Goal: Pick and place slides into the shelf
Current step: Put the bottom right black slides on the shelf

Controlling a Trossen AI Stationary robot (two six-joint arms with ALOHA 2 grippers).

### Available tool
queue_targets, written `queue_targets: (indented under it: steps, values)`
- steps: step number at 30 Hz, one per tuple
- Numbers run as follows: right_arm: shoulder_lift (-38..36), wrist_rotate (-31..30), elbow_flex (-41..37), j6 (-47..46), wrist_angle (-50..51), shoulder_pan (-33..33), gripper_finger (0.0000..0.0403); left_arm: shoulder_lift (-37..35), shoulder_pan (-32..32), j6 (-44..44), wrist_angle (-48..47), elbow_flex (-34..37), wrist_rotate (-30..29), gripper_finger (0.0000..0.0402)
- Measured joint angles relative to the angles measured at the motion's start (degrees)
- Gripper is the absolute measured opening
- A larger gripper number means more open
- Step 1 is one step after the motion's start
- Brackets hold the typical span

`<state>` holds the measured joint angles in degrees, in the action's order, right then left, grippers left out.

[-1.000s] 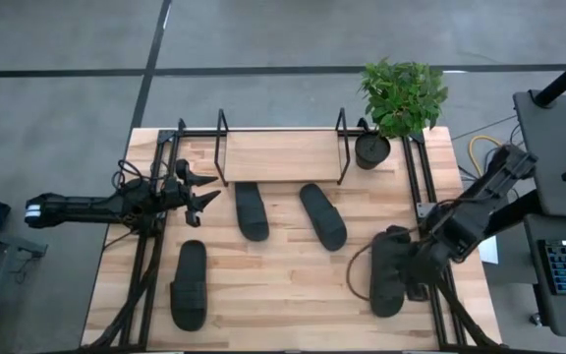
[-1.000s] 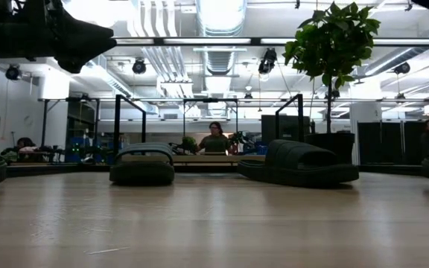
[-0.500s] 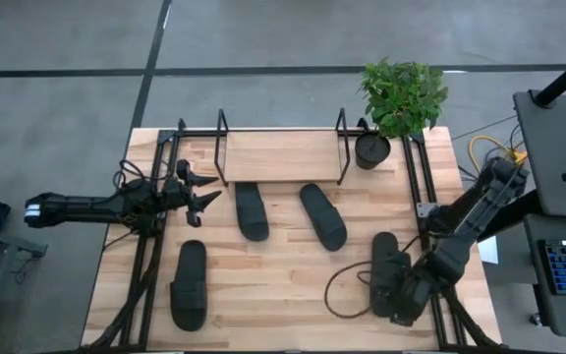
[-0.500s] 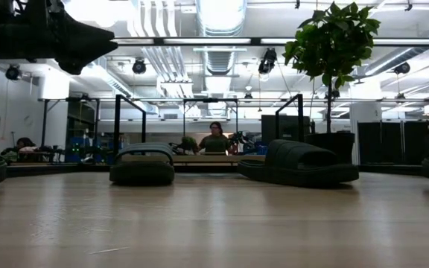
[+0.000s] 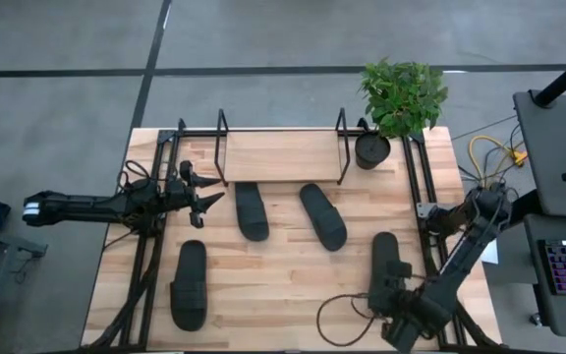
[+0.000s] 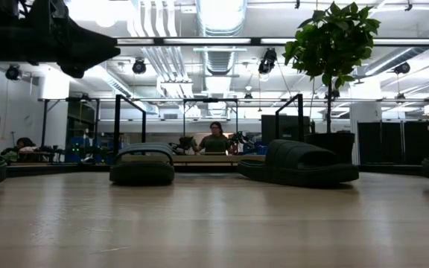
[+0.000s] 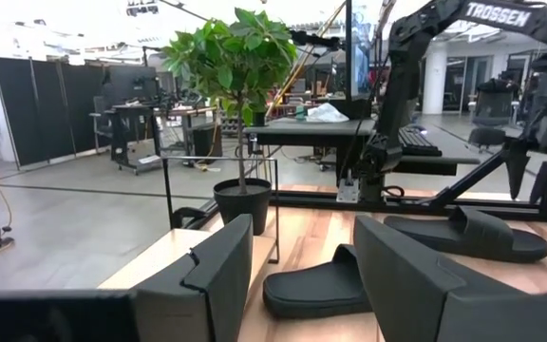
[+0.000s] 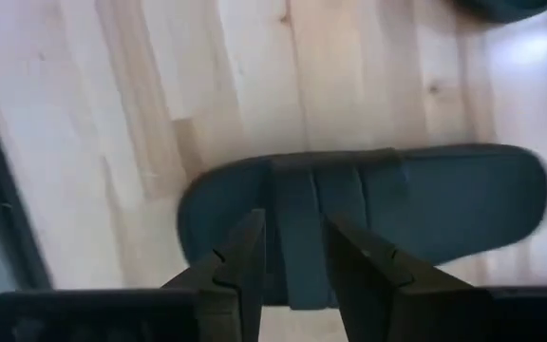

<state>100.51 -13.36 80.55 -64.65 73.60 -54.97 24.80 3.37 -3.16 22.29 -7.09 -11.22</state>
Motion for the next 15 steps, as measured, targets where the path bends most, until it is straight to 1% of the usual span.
queue_targets:
  steps: [5,8,11,15]
  values:
    - [3.4,-6.1,1.5,-0.3,1.2,-1.0,0.0097,-0.1,0.0,0.1,0.0,0.0,0.0,0.0171]
    - [4.4,-8.3,1.6,-2.0,3.2,-1.2,0.0101,-0.1,0.0,0.0,-0.1,0.0,0.0,0.0171]
    - [5.3,-9.2,1.5,-4.5,5.9,-1.4,0.0111,-0.1,0.0,-0.1,-0.2,-0.2,0.0,0.0171]
    - [6.0,-9.3,1.5,-4.8,5.8,-1.5,0.0136,-0.1,0.0,-0.2,-0.1,-0.2,0.0,0.0171]
